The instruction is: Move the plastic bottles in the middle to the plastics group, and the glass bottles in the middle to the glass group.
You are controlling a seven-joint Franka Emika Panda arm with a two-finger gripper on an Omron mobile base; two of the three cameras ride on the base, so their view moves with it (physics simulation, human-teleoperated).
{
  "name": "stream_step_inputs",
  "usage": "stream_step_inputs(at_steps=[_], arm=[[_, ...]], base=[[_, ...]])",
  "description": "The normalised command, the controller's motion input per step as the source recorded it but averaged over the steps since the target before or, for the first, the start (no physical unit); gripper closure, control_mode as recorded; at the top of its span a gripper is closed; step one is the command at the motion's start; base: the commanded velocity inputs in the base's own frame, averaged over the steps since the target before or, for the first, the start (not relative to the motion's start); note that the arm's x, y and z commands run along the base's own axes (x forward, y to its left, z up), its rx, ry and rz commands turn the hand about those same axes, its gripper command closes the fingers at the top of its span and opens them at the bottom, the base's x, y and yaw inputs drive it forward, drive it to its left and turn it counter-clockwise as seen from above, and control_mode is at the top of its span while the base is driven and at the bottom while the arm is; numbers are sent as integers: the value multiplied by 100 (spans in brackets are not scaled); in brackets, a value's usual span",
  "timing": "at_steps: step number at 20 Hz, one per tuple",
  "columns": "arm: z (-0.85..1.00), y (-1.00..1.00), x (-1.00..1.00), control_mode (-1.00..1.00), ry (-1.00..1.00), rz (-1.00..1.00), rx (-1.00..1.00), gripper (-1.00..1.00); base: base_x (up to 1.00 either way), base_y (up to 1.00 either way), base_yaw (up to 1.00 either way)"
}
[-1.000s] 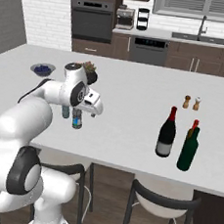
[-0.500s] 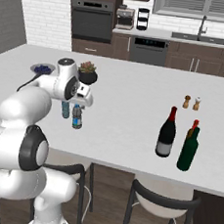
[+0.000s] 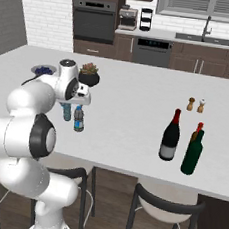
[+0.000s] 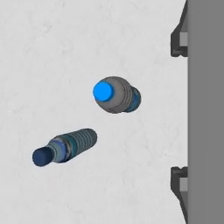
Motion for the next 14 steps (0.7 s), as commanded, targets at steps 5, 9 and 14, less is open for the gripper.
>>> stream_step_inputs(at_steps=[5,9,14], arm=[[-27,3,32,-100,3,12,-2,-100],[-28,0,21,-100,9,6,-6,-100],[-30,0,33,-100,7,2,-11,-100]], base=[[0,0,0],[0,0,0],[0,0,0]])
